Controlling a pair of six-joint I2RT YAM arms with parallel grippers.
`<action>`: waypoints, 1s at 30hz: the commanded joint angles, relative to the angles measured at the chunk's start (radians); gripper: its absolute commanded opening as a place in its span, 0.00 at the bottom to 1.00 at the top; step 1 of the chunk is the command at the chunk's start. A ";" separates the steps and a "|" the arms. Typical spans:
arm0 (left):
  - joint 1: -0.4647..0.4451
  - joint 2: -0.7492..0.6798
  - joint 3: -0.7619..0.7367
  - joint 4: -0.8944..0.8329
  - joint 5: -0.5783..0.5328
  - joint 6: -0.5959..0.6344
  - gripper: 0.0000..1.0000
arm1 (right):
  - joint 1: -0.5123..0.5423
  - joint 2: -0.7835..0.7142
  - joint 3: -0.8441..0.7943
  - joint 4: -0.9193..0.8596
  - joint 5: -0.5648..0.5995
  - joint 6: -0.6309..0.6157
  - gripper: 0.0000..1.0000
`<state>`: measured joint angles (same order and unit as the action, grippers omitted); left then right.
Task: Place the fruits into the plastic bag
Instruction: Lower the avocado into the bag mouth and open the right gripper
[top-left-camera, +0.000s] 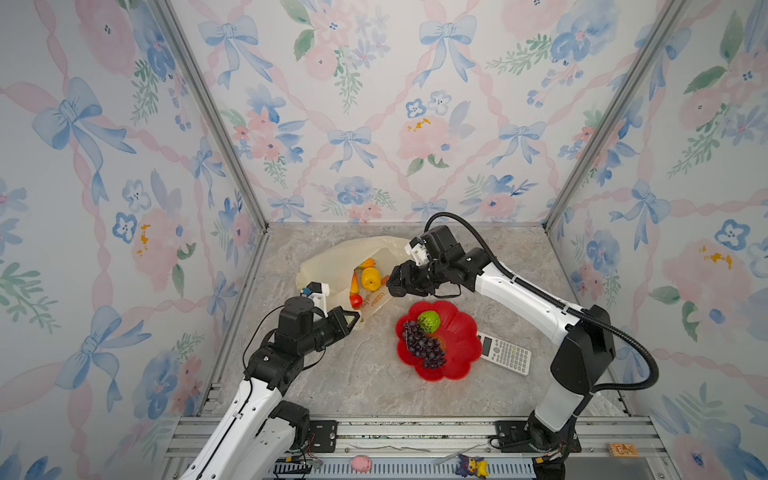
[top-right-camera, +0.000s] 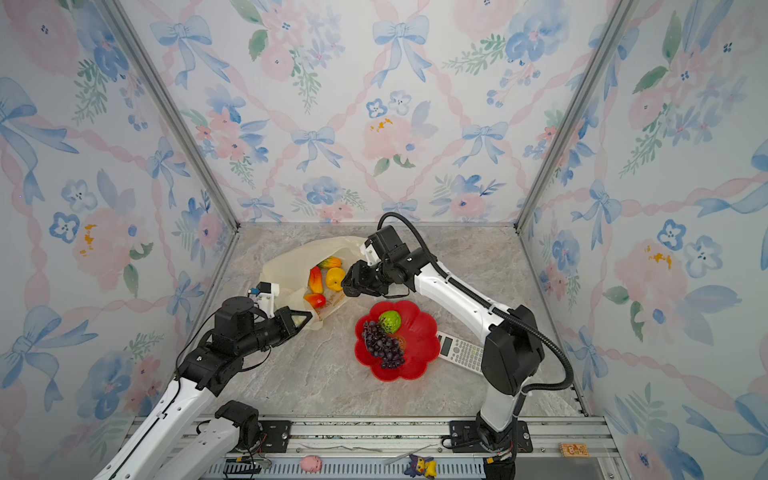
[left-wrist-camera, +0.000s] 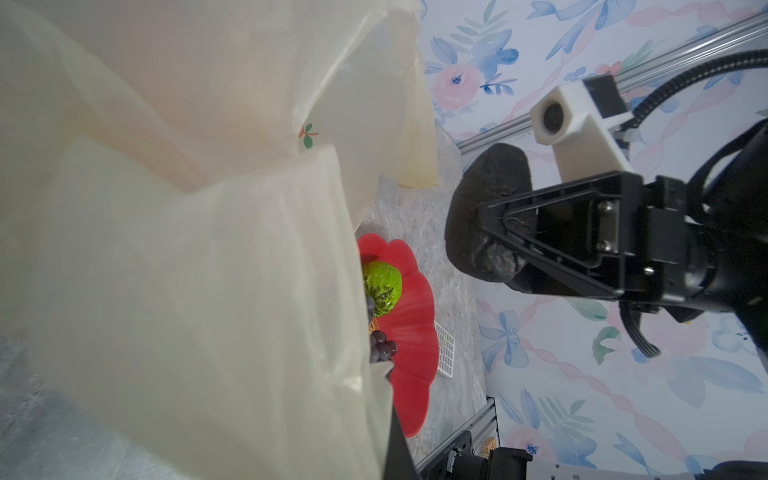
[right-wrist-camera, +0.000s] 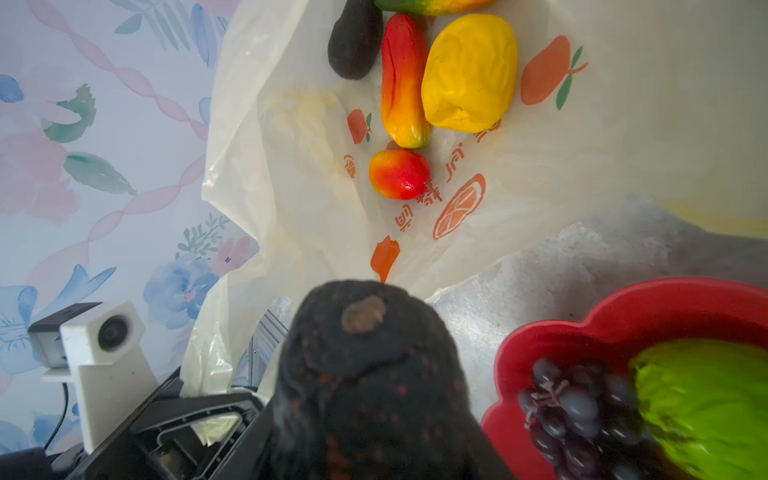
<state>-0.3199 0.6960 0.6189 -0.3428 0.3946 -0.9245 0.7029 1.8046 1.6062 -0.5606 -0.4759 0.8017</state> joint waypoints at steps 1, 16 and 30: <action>0.007 -0.016 -0.013 0.001 0.021 0.013 0.00 | 0.018 0.064 0.060 0.082 -0.066 0.054 0.31; 0.005 0.007 -0.022 0.001 0.044 0.011 0.00 | 0.044 0.418 0.376 0.114 -0.136 0.149 0.29; 0.006 0.049 0.017 0.001 0.055 0.034 0.00 | 0.014 0.647 0.566 0.323 -0.021 0.413 0.38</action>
<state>-0.3199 0.7361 0.6094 -0.3431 0.4309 -0.9203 0.7269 2.4176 2.1166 -0.3042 -0.5308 1.1358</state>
